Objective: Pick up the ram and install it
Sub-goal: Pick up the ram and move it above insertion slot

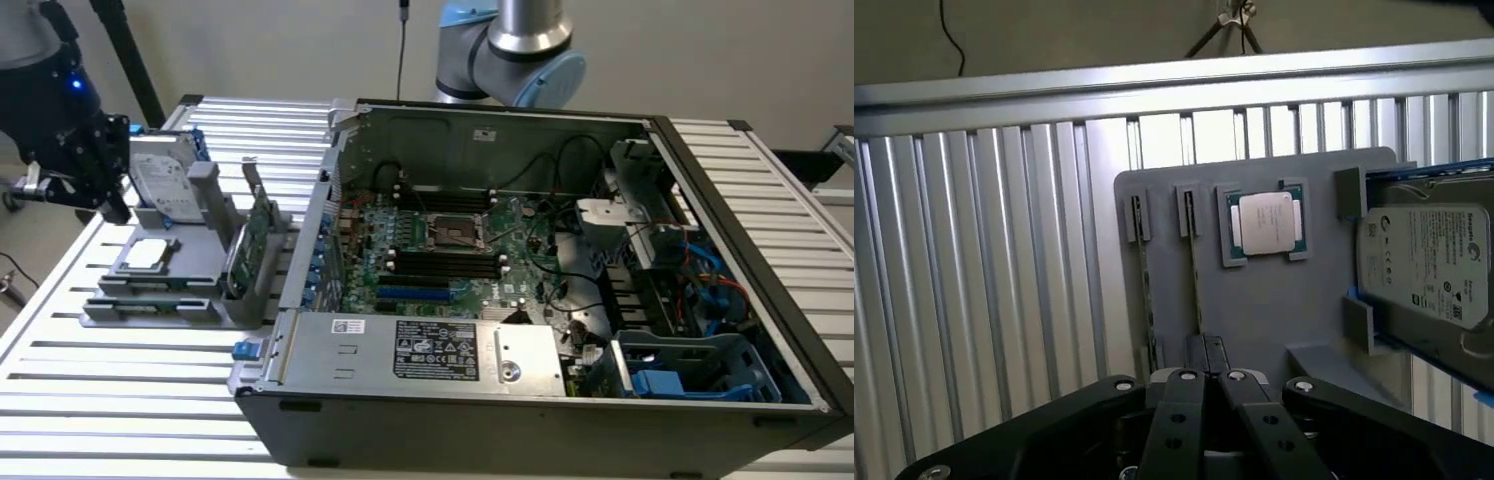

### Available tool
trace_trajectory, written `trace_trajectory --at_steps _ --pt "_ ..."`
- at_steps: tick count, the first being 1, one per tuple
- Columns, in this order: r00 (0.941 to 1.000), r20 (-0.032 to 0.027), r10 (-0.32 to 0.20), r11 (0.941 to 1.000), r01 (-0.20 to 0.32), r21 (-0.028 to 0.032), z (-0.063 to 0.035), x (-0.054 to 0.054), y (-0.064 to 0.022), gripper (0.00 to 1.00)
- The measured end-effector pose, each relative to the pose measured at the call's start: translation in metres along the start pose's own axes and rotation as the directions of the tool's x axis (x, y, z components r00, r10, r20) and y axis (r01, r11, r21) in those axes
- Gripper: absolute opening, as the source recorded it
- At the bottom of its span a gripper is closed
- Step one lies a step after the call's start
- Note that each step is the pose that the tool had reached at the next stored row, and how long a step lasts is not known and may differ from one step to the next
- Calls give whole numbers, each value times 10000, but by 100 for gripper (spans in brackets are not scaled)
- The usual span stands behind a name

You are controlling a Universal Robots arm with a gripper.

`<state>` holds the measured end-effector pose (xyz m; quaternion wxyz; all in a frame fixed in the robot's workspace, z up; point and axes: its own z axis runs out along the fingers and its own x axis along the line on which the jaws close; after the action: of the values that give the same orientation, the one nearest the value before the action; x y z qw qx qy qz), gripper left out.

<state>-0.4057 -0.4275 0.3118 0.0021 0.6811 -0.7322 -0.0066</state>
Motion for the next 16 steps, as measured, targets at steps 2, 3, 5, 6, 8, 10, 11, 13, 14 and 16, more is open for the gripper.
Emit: trace_trajectory --at_steps 2,3,5,6,8,10,11,13,14,16 --pt "9998 -7 -192 9998 192 -2 23 -1 -13 11" --pt "9996 -9 -277 9996 277 -3 37 0 -18 11" --pt "9991 -10 -431 9991 431 -3 70 6 -24 11" --pt "9988 -10 -495 9988 495 -4 88 12 -26 12" --pt "9982 -11 -595 9982 595 -3 124 27 -30 17" --pt "9977 -13 -677 9977 677 -5 159 47 -33 24" --pt "9975 -13 -710 9975 710 -5 178 61 -35 30" --pt "9972 -14 -753 9972 753 -5 214 94 -39 36" --pt "9971 -15 -767 9971 767 -6 231 116 -41 42" --pt "9969 -14 -791 9969 791 -5 268 159 -46 48"
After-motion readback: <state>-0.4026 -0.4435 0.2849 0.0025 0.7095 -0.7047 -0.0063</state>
